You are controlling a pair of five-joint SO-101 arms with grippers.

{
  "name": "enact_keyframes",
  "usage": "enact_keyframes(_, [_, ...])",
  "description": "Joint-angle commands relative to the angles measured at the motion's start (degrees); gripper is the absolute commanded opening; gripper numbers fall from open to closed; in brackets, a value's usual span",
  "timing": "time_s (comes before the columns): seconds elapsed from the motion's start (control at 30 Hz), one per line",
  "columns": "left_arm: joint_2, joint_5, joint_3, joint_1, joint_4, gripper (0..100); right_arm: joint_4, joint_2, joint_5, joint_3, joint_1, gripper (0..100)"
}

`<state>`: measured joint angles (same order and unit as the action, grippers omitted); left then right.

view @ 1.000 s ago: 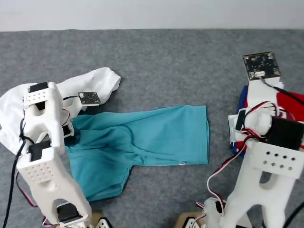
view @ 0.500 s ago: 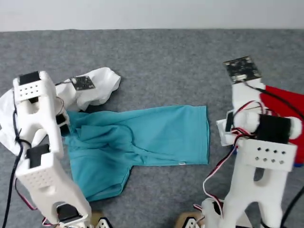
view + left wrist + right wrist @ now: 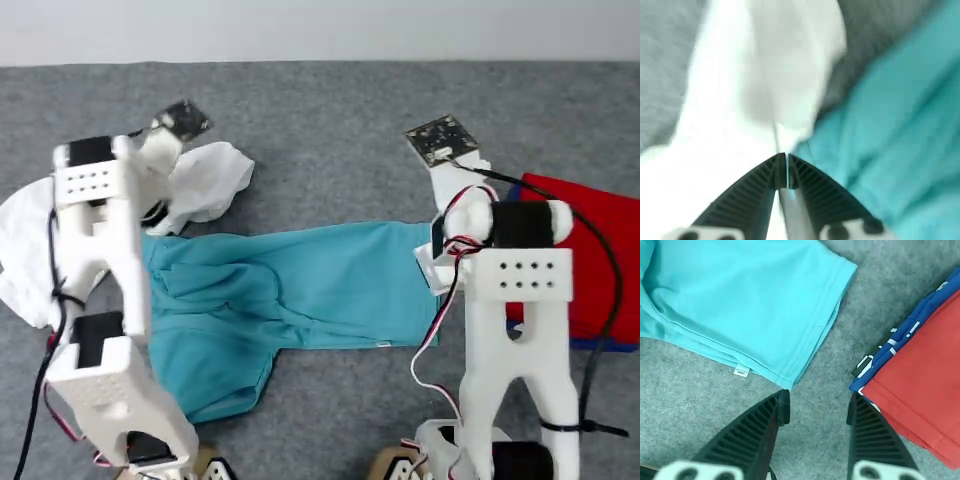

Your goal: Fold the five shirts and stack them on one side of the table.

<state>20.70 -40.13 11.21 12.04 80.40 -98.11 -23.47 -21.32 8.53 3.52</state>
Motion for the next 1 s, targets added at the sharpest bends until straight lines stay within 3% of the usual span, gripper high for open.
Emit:
enact_keyframes(0.0, [3.5, 5.1, 1.8, -4.5, -5.6, 1, 0.1, -0.1, -0.2, -1.3, 0.2, 19.7])
enact_keyframes(0.27, [19.7, 6.9, 13.1, -3.4, -8.7, 1, 0.0, -0.1, -0.2, -1.3, 0.2, 19.7])
enact_keyframes(0.67, [42.5, 5.9, 57.4, 11.6, 8.4, 1, 0.1, -0.1, -0.5, -1.3, -4.0, 19.7])
enact_keyframes(0.97, [48.8, 3.1, 78.8, 17.9, 19.7, 1, 0.1, -0.1, -0.5, -1.4, -3.6, 19.7])
